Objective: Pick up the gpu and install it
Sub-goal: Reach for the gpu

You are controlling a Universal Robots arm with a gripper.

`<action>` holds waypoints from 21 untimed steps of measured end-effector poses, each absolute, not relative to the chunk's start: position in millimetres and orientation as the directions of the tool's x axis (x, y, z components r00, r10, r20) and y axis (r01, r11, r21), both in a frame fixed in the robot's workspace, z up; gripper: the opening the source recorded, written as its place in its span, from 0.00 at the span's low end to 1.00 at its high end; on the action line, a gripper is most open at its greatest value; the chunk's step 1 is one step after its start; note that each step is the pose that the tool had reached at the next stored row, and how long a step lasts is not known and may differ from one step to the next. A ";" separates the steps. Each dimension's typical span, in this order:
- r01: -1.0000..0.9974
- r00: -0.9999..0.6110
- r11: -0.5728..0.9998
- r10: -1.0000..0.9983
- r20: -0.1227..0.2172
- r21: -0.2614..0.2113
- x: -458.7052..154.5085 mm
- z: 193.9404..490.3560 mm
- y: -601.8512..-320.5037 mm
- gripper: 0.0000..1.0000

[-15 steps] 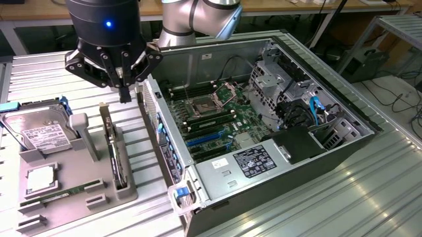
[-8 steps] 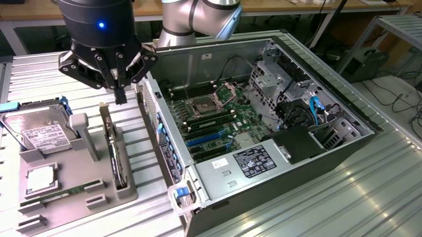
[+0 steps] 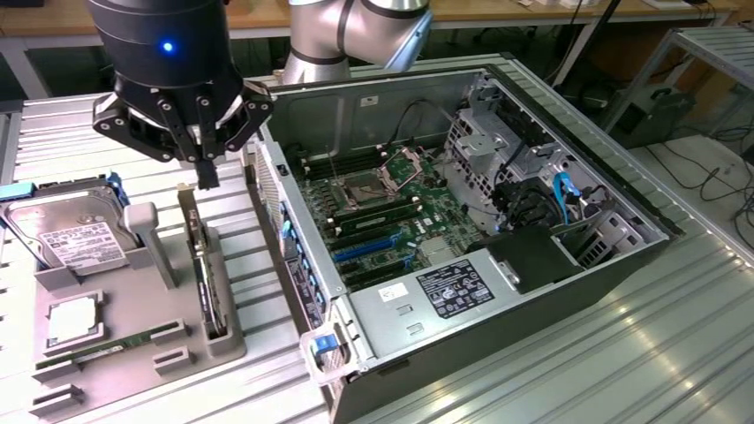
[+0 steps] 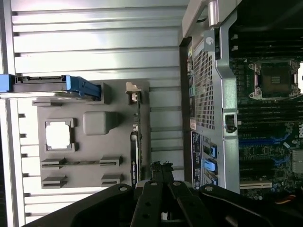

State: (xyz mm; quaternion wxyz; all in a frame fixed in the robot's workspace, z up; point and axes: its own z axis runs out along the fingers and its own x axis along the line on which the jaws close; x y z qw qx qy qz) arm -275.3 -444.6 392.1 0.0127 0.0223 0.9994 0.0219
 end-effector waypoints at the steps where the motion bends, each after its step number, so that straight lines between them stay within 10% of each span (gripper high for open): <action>1: 0.044 -0.999 0.998 0.045 -0.024 0.044 -276.3 392.1 -444.7 0.11; 21: 0.044 -0.999 0.998 0.045 -0.024 0.044 -298.1 391.9 -446.6 0.11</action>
